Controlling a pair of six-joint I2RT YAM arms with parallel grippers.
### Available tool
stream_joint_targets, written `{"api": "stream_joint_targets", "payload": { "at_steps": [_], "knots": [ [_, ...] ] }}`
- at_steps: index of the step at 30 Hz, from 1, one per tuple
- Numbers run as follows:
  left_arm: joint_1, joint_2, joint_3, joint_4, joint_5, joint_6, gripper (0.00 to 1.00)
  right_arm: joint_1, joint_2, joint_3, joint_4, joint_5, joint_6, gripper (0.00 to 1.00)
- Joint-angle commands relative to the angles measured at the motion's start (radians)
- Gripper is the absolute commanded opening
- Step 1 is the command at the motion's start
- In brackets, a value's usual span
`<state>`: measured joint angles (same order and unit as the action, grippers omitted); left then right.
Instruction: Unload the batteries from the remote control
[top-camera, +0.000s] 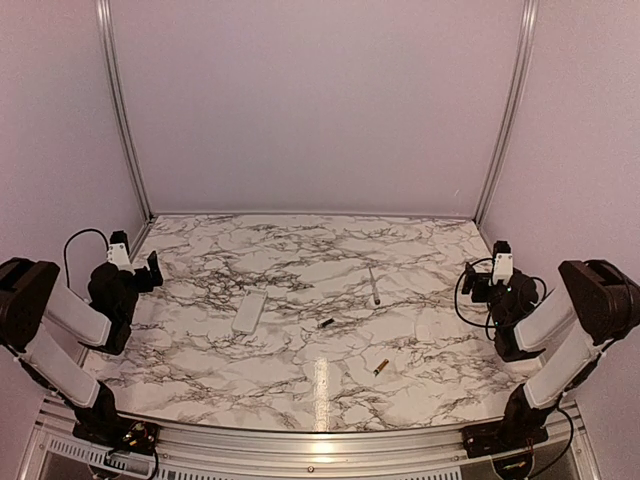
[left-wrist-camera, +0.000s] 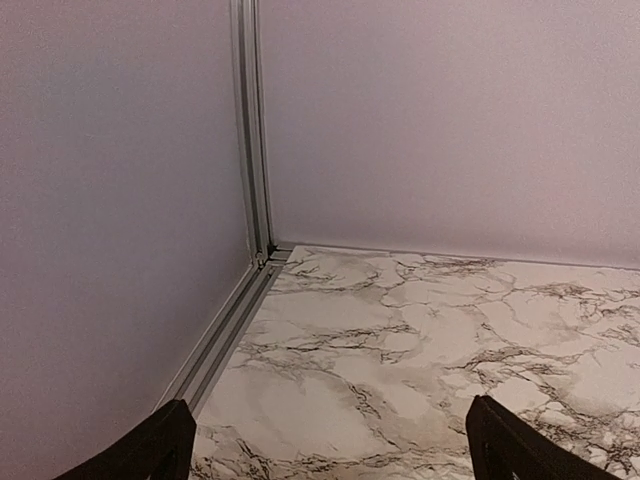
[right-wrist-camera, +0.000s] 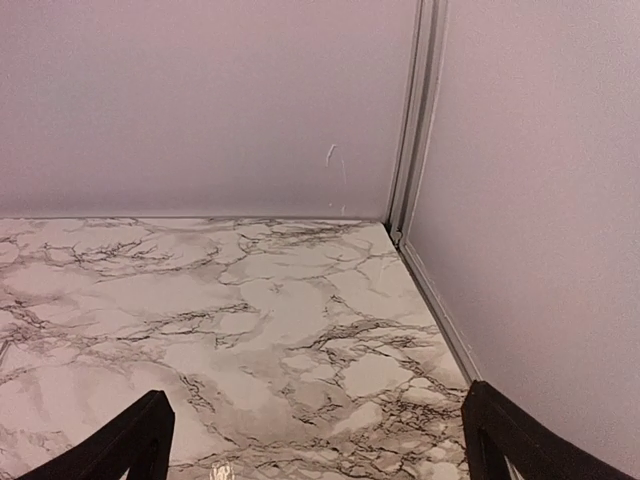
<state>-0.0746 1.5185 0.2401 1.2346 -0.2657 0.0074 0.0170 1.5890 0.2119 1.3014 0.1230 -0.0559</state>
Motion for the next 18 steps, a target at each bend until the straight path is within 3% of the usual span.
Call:
{"api": "stream_joint_targets", "payload": {
  "at_steps": [1,18],
  "knots": [
    [0.006,0.010,-0.008,0.054,-0.038,-0.001,0.99,-0.005,0.001,0.023,0.054,-0.012,-0.006,0.98],
    [0.006,0.011,-0.001,0.039,-0.026,0.000,0.99,-0.004,0.005,0.035,0.039,-0.096,-0.036,0.98]
  ]
}}
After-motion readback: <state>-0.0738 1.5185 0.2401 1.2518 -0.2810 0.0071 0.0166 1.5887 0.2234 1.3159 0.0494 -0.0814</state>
